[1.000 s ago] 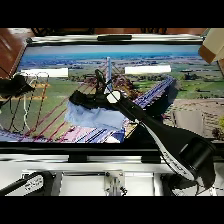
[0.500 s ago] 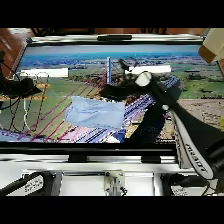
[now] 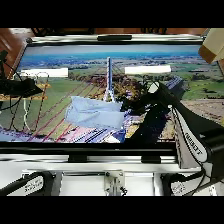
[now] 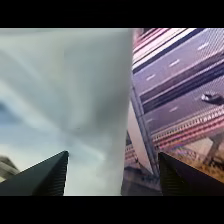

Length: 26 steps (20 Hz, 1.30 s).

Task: Fold the shirts.

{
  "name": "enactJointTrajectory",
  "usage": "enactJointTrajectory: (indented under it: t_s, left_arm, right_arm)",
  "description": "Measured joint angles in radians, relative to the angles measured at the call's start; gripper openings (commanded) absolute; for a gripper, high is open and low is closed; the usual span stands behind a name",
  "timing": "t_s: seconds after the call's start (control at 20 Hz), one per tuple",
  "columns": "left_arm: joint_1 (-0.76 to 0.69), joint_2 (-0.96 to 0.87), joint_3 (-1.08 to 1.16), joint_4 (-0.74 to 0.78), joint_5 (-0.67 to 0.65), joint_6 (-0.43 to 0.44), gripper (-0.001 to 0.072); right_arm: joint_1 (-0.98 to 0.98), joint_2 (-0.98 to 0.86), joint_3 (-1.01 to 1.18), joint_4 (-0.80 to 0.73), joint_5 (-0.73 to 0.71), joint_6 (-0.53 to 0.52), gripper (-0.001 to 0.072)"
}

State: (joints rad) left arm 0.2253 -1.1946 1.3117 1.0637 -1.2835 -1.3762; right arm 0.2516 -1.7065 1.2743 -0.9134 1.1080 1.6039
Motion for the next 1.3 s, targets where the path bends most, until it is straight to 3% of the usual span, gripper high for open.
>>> enactJointTrajectory:
  t_s: [0.2,0.25,0.3,0.35,0.4,0.6,0.9,1.3]
  left_arm:
    - [0.000,0.000,0.000,-0.001,0.000,0.004,0.0035]
    - [0.000,0.000,0.000,-0.002,0.000,0.004,0.0035]
    - [0.000,0.000,0.000,-0.002,0.000,0.005,0.0036]
    - [0.000,0.000,0.000,-0.002,0.000,0.006,0.0035]
    - [0.000,0.000,0.000,-0.002,0.000,0.007,0.0036]
    - [0.000,0.000,0.000,-0.002,0.000,0.007,0.0036]
    - [0.000,0.000,0.000,-0.001,-0.001,0.007,0.0036]
    - [0.000,0.000,0.000,-0.001,-0.040,0.031,0.0036]
  right_arm:
    - [0.019,-0.058,-0.006,0.098,-0.007,-0.030,0.0662]
    - [0.030,-0.065,-0.005,0.103,-0.009,-0.039,0.0619]
    - [0.042,-0.072,-0.006,0.109,-0.011,-0.048,0.0448]
    - [0.055,-0.080,-0.008,0.109,-0.012,-0.056,0.0212]
    - [0.062,-0.087,-0.012,0.111,-0.018,-0.062,0.0100]
    - [0.061,-0.056,-0.008,0.171,-0.027,-0.141,0.0080]
    - [-0.045,0.162,0.057,0.298,-0.005,-0.246,0.0077]
    - [-0.411,0.475,0.109,0.113,0.119,-0.124,0.0077]
